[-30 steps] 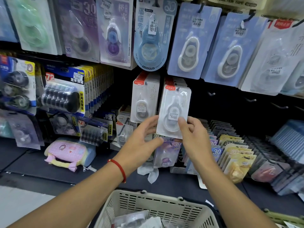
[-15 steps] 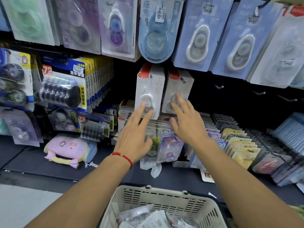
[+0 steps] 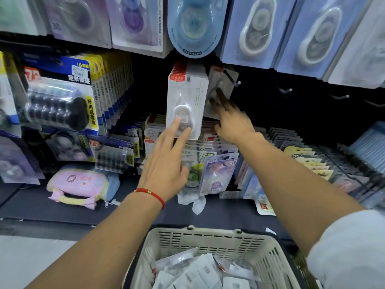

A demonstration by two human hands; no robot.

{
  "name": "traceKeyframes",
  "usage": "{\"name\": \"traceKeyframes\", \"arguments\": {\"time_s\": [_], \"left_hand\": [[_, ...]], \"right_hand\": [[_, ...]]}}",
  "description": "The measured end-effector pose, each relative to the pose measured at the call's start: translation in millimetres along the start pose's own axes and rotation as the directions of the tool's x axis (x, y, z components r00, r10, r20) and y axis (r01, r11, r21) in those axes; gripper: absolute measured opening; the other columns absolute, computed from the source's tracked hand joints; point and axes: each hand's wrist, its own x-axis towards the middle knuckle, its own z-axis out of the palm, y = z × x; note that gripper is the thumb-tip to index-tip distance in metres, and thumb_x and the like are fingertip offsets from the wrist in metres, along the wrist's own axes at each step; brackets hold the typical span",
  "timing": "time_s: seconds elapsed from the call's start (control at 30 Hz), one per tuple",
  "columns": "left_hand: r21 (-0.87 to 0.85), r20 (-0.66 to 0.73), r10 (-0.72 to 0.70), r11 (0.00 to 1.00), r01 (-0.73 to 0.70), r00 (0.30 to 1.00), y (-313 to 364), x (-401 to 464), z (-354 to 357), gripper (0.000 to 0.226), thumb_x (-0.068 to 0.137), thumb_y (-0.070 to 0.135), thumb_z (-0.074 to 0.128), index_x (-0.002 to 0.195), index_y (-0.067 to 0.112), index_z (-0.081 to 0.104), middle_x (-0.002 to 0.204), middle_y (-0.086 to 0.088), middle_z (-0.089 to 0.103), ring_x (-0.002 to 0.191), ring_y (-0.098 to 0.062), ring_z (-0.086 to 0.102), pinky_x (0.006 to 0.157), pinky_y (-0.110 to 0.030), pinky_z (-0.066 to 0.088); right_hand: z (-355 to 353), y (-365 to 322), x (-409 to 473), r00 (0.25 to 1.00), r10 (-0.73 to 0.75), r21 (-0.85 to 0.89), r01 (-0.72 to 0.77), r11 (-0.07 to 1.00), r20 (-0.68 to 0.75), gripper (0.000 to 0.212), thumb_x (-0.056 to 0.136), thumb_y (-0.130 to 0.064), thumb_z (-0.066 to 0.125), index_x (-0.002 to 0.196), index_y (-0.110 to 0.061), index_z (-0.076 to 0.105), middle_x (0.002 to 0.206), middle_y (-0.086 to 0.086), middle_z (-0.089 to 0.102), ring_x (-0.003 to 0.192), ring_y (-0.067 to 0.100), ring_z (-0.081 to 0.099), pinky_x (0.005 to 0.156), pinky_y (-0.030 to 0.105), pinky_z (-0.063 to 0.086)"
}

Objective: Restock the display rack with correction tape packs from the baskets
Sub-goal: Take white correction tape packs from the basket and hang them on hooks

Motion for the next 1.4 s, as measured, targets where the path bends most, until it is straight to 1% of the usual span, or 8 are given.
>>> {"name": "traceKeyframes", "arguments": {"time_s": [0.27,0.4,0.53,0.67,0.9,1.07,1.3,1.4], "left_hand": [[0.086,0.010,0.039,0.996,-0.040,0.999,-1.6,-16.7,-2.6,0.068,0.081,0.005,0.069,0.146,0.012,0.051,0.165,-0.015,0.027,0.138,-0.040,0.040,0.086,-0.053,0.057],[0.147,0.284,0.142,0.971,-0.190,0.948,0.4,-46.8,7.4,0.054,0.086,0.007,0.064,0.139,0.010,0.057,0.161,-0.015,0.035,0.133,-0.040,0.043,0.102,-0.055,0.048],[0.161,0.763,0.094,0.931,-0.329,0.639,13.4,-91.8,29.2,0.051,0.097,0.015,0.057,0.147,0.025,0.053,0.154,-0.003,0.044,0.134,-0.030,0.046,0.105,-0.048,0.047],[0.156,0.935,-0.057,0.952,-0.264,0.350,27.9,-147.1,68.1,0.049,0.101,0.022,0.060,0.150,0.027,0.052,0.154,-0.007,0.051,0.138,-0.029,0.052,0.110,-0.037,0.044],[0.061,0.892,-0.200,0.943,0.328,0.406,44.6,-237.9,124.2,0.049,0.100,0.020,0.063,0.148,0.024,0.053,0.146,-0.009,0.057,0.135,-0.027,0.053,0.109,-0.032,0.043],[-0.108,0.793,-0.307,0.779,0.618,0.526,44.8,-245.1,128.7,0.078,0.093,0.027,0.078,0.160,0.022,0.037,0.159,0.000,0.046,0.144,-0.018,0.045,0.112,-0.025,0.039],[-0.400,0.733,-0.327,0.504,0.766,0.597,59.7,-243.3,130.0,0.095,0.086,0.027,0.087,0.163,0.032,0.031,0.156,0.011,0.045,0.138,-0.003,0.042,0.090,0.002,0.039],[-0.443,0.718,-0.351,0.435,0.784,0.601,64.2,-250.9,135.3,0.068,0.090,0.024,0.083,0.149,0.033,0.050,0.141,0.011,0.063,0.127,-0.008,0.060,0.108,-0.028,0.051]], "right_hand": [[25.7,-0.6,-127.6,0.982,0.027,0.347,0.040,0.937,-0.186,0.032,0.098,-0.012,0.057,0.128,-0.011,0.066,0.135,0.005,0.062,0.112,0.030,0.063,0.086,0.044,0.054],[72.2,3.6,-229.5,0.990,-0.095,0.309,0.058,0.949,0.106,0.017,0.096,-0.018,0.057,0.110,-0.018,0.066,0.107,0.001,0.068,0.090,0.031,0.066,0.069,0.040,0.050],[139.8,13.1,-313.7,0.673,-0.230,0.183,0.141,0.973,0.703,0.040,0.103,-0.038,0.054,0.141,-0.023,0.055,0.145,0.006,0.059,0.131,0.030,0.056,0.104,0.041,0.049],[199.3,12.3,-395.0,0.447,-0.198,0.161,0.121,0.980,0.872,0.113,0.087,-0.065,0.072,0.167,-0.022,0.004,0.175,0.011,-0.001,0.161,0.034,0.009,0.128,0.051,0.020],[202.7,4.3,-410.8,0.483,-0.229,0.303,-0.080,0.949,0.845,0.104,0.094,-0.047,0.071,0.168,-0.019,0.004,0.175,0.015,0.000,0.160,0.038,0.014,0.128,0.048,0.022],[153.0,40.2,-347.7,0.640,-0.171,0.625,-0.598,0.502,0.749,0.031,0.091,-0.031,0.081,0.105,-0.004,0.080,0.090,0.018,0.074,0.080,0.017,0.065,0.083,0.043,0.055],[141.1,35.5,-322.5,0.661,-0.229,0.697,-0.703,0.143,0.714,0.026,0.094,-0.017,0.073,0.109,0.004,0.079,0.106,0.023,0.078,0.096,0.028,0.075,0.089,0.038,0.063],[146.8,22.9,-316.5,0.641,-0.298,0.675,-0.738,0.014,0.707,0.032,0.090,-0.027,0.074,0.107,-0.001,0.080,0.104,0.020,0.078,0.093,0.025,0.076,0.076,0.031,0.063]]}}
